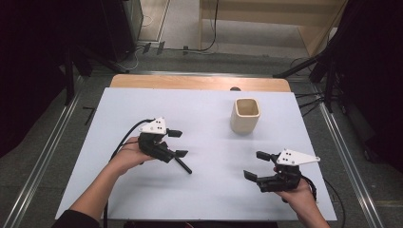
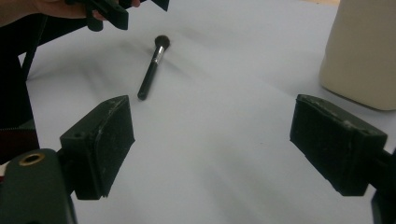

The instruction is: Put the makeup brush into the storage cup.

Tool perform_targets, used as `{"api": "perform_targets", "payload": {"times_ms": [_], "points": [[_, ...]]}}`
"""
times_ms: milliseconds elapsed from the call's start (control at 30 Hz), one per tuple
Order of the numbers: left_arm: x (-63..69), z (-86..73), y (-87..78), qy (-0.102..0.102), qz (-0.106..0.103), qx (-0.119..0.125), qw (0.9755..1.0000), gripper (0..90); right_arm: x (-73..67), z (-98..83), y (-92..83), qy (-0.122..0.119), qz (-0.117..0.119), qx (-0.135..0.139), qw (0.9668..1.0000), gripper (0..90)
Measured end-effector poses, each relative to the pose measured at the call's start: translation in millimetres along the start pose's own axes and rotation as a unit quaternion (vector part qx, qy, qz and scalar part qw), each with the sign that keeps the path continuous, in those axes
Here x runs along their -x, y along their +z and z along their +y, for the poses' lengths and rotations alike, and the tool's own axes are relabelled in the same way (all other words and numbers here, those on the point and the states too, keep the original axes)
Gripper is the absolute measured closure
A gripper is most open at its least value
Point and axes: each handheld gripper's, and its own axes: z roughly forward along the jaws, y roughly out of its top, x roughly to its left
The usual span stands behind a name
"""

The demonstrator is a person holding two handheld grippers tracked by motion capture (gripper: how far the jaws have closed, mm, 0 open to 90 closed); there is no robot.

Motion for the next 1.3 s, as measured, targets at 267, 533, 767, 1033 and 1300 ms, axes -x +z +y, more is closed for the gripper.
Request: {"api": "perform_targets", "payload": {"times_ms": [267,533,767,1033,1300], "points": [[-6.4,5.4,-4.1,0.042,-0.033,-0.03,0.9981,24.8,0.7,0.4,-0.4,0.0,0.004,0.004,1.0,14.7],[-14.9,11.9,-6.1,0.058,-0.065,-0.045,0.9952,25.3,0.6,0.6,0.4,0.003,0.01,0.002,0.9999,14.6],[-23.3,24.5,-6.9,0.085,-0.078,-0.083,0.9899,26.0,0.9,0.6,0.7,0.003,0.012,0.003,0.9999,14.6],[-26.8,30.0,-7.8,0.096,-0.073,-0.133,0.9837,25.4,0.8,0.4,1.7,0.003,0.013,-0.001,0.9999,14.6],[-25.7,33.8,-9.2,0.12,-0.061,-0.182,0.974,25.5,0.5,0.3,2.1,0.002,0.012,-0.006,0.9999,14.6]]}}
